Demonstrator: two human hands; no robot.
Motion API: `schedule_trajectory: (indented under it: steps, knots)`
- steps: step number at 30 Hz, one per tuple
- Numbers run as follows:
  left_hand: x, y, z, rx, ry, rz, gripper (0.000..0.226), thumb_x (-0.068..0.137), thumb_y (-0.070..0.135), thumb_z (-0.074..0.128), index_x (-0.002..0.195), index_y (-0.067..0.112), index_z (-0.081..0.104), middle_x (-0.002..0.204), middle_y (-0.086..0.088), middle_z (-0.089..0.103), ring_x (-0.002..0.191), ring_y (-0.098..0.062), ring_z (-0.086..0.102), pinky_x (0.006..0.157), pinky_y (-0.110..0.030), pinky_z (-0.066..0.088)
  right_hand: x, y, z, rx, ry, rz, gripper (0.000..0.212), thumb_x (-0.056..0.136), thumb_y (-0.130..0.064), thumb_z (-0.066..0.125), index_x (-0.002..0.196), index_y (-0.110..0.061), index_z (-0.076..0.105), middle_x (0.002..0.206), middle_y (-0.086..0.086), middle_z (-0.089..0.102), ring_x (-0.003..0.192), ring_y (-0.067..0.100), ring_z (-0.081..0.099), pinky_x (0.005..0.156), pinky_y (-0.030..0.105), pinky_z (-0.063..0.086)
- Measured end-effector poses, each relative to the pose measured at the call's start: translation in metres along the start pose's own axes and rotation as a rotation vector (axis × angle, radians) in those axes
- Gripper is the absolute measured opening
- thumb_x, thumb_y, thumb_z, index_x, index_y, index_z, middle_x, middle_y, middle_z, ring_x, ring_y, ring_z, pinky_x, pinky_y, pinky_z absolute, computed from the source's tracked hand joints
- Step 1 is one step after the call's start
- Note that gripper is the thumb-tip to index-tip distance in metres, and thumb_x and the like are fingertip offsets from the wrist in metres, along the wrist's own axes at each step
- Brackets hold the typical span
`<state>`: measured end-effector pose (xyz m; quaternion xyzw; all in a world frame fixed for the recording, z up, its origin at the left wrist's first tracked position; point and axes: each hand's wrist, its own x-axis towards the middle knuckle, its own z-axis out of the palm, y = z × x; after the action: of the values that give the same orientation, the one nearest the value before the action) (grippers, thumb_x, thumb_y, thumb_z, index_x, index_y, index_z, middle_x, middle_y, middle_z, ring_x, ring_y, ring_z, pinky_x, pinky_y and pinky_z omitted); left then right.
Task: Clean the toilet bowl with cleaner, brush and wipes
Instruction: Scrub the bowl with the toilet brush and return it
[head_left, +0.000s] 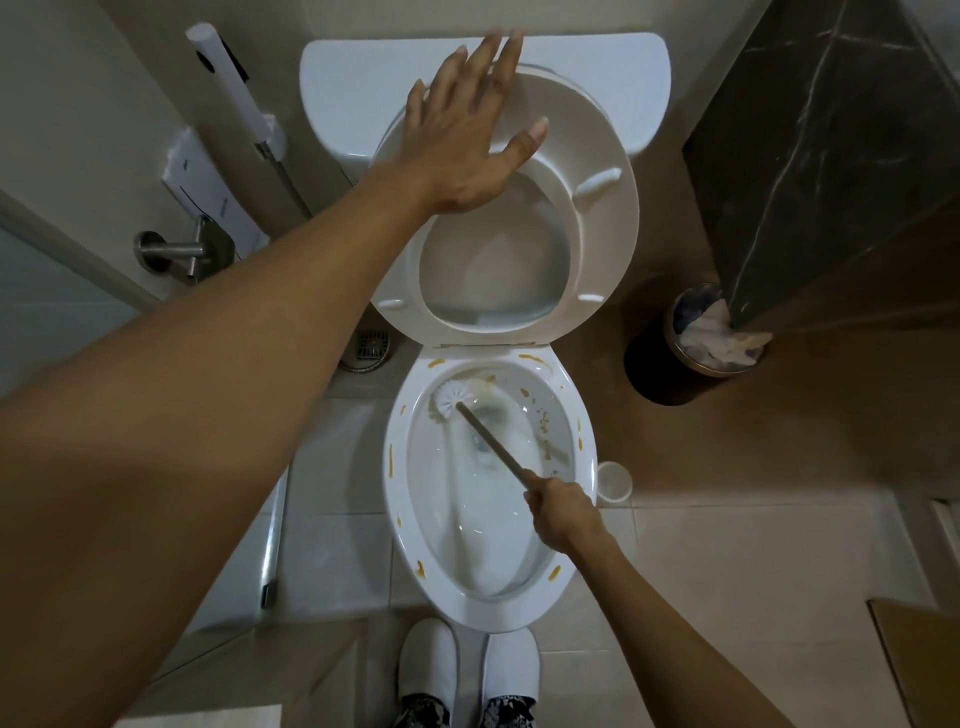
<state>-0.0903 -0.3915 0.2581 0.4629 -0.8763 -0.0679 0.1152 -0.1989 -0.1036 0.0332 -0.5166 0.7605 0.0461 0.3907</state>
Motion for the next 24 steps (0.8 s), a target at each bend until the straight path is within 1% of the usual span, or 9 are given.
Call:
schedule_trajectory:
  steps: [3,6,10,13,17,19,22,24]
  knots:
    - [0.0,0.0,0.0,-0.001,-0.003,0.0,0.074,0.095,0.06,0.021,0.152,0.021,-0.006,0.16,-0.004,-0.008,0.146,-0.028,-0.007,0.114,-0.054,-0.003,0.003,0.006,-0.009,-0.007,0.019,0.02,0.038,0.101,-0.035,0.037,0.134,-0.024,0.051,0.111,0.009,0.064,0.099,0.027,0.063,0.083,0.037,0.052]
    - [0.0,0.0,0.0,-0.001,-0.008,0.001,0.074,0.095,0.06,0.021,0.152,0.021,-0.006,0.16,-0.004,-0.008,0.146,-0.028,-0.007,0.114,-0.054,-0.004,0.007,0.009,-0.017,-0.01,0.065,0.094,0.038,0.101,-0.035,0.035,0.131,-0.022,0.055,0.107,0.01,0.065,0.098,0.029,0.063,0.084,0.04,0.052]
    - [-0.001,0.001,0.0,0.003,0.002,-0.007,0.074,0.094,0.06,0.021,0.152,0.021,-0.005,0.16,-0.004,-0.007,0.147,-0.028,-0.006,0.114,-0.054,-0.002,0.0,-0.011,-0.001,0.027,0.03,0.081,0.038,0.101,-0.035,0.036,0.129,-0.016,0.054,0.111,0.011,0.064,0.101,0.029,0.062,0.084,0.038,0.05]
    - [-0.001,0.001,-0.002,0.001,0.001,-0.005,0.073,0.096,0.059,0.022,0.152,0.021,-0.005,0.16,-0.003,-0.007,0.147,-0.028,-0.007,0.114,-0.053,-0.003,-0.005,-0.01,0.004,0.031,0.023,0.057,0.039,0.101,-0.036,0.034,0.133,-0.021,0.052,0.111,0.009,0.064,0.101,0.027,0.062,0.085,0.039,0.052]
    - [0.0,0.0,0.0,0.005,-0.001,-0.01,0.073,0.095,0.06,0.022,0.152,0.022,-0.005,0.16,-0.003,-0.007,0.147,-0.027,-0.007,0.115,-0.053,-0.002,-0.015,0.014,-0.01,0.074,0.073,0.162,0.039,0.103,-0.033,0.031,0.136,-0.029,0.05,0.109,0.009,0.065,0.099,0.027,0.063,0.082,0.039,0.053]
    - [0.0,0.001,0.001,0.008,-0.002,-0.014,0.074,0.095,0.061,0.021,0.152,0.023,-0.005,0.16,-0.003,-0.007,0.147,-0.027,-0.007,0.115,-0.053,-0.002,-0.017,0.018,-0.012,0.063,0.092,0.189,0.038,0.103,-0.033,0.03,0.135,-0.029,0.05,0.109,0.009,0.065,0.099,0.028,0.063,0.084,0.042,0.054]
    - [0.0,0.001,0.001,-0.003,0.005,-0.016,0.073,0.095,0.061,0.022,0.152,0.023,-0.006,0.16,-0.002,-0.007,0.147,-0.027,-0.006,0.115,-0.053,-0.002,-0.011,0.001,-0.008,0.085,0.069,0.149,0.038,0.102,-0.031,0.032,0.135,-0.024,0.05,0.113,0.011,0.064,0.105,0.03,0.061,0.087,0.04,0.05]
    - [0.0,0.001,0.0,-0.01,0.005,-0.017,0.073,0.095,0.061,0.022,0.152,0.024,-0.006,0.16,-0.001,-0.008,0.147,-0.027,-0.007,0.115,-0.053,-0.002,-0.01,-0.013,-0.001,0.08,0.051,0.089,0.039,0.102,-0.034,0.032,0.133,-0.02,0.052,0.111,0.009,0.065,0.101,0.027,0.062,0.086,0.038,0.052]
